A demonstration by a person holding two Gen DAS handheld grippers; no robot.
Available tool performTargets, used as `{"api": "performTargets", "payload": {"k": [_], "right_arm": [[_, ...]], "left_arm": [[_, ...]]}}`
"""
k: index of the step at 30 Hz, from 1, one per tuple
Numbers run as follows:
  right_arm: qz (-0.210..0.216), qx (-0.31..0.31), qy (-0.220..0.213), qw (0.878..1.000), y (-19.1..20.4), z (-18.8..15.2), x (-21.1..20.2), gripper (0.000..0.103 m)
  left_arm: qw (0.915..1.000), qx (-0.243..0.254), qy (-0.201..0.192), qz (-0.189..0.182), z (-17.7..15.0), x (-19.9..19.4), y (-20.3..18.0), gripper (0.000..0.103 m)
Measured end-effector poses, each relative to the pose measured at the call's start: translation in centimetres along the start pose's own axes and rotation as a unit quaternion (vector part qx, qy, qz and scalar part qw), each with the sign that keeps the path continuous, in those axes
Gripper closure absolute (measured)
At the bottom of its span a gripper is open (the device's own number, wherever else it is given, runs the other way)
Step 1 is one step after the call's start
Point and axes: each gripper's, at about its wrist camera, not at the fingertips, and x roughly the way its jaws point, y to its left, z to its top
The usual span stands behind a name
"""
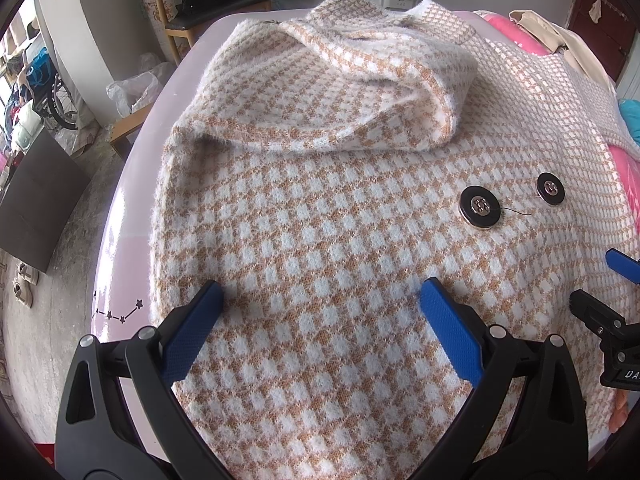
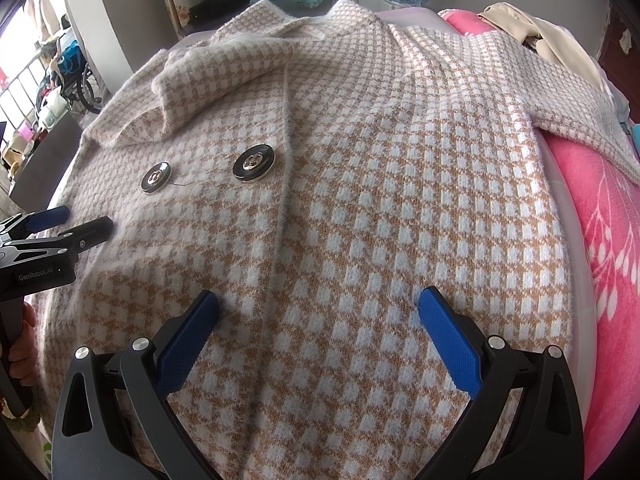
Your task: Fold large clothes
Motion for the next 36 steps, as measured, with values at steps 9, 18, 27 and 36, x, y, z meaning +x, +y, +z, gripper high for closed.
{"api": "performTargets", "payload": {"k": [9, 18, 27, 36], "right_arm": [[0.024, -0.011, 0.047, 0.999, -0.7, 1.5, -0.1, 0.006], [0.135, -0.007, -0.004, 0.991, -3.1, 9.8, -4.8, 0.006], [0.184, -0.062, -0.012, 0.981, 4.2, 20.9, -1.3, 0.007], [0.088, -0.188, 0.036, 0.978, 17.7, 28.7, 9.6, 0.03]], "left_arm": [[0.9997, 0.004, 0.002, -0.023, 0.2, -0.3, 0.4, 0.007], [0.9945, -0.04, -0.093, -0.027, 1.7, -4.9, 4.6, 0.007], [0.9925, -0.087, -0.086, 0.002, 5.2, -2.3, 8.0, 0.012], [0.9909, -0.129, -0.04, 0.004, 4.8, 1.5, 9.0, 0.043]]}}
